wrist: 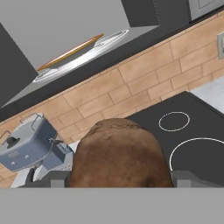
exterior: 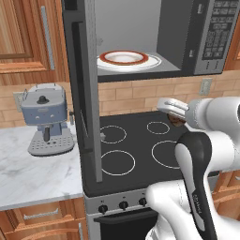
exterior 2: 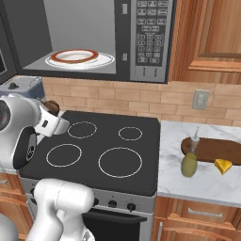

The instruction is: Retrieve the reheated potato from the microwave, then place the potato, cheese, and condiment on the cutting board.

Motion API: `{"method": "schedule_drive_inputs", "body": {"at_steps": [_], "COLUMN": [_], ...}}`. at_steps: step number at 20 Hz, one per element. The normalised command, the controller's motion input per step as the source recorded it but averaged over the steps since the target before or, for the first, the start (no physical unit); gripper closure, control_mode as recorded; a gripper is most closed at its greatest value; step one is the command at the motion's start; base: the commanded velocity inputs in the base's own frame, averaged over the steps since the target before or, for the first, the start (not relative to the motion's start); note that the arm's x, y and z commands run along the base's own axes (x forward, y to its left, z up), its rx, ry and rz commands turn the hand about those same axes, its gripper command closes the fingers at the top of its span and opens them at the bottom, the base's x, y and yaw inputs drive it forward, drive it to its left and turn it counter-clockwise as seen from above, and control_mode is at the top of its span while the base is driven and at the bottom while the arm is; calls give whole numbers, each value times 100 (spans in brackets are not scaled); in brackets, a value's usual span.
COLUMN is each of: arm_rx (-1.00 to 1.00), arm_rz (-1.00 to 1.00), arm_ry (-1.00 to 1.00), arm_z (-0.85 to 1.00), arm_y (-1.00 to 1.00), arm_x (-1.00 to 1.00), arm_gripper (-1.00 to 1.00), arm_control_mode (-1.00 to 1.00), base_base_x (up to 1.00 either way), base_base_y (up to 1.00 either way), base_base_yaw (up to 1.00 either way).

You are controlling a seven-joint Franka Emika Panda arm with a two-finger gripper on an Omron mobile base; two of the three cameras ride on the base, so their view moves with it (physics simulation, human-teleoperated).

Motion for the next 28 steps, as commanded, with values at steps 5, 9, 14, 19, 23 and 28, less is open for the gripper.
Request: {"method": "schedule_drive_inputs", "body": {"at_steps": [5, 9, 14, 19, 23, 28], "arm_rx": [0, 0, 0, 0, 0, 0], "arm_rz": [0, 0, 0, 0, 0, -1], "arm_ry": [0, 0, 0, 0, 0, 1], "arm_z": [0, 0, 0, 0, 0, -4], "arm_y": [0, 0, 0, 0, 0, -3], "arm_x": [0, 0, 0, 0, 0, -4], "arm_gripper": [100, 100, 100, 100, 100, 100], "arm_control_mode": [-100, -100, -100, -100, -100, -100], "base_base_x": [0, 0, 0, 0, 0, 0], "base_base_y": [0, 0, 0, 0, 0, 0], "base_base_yaw": [0, 0, 0, 0, 0, 0]}}
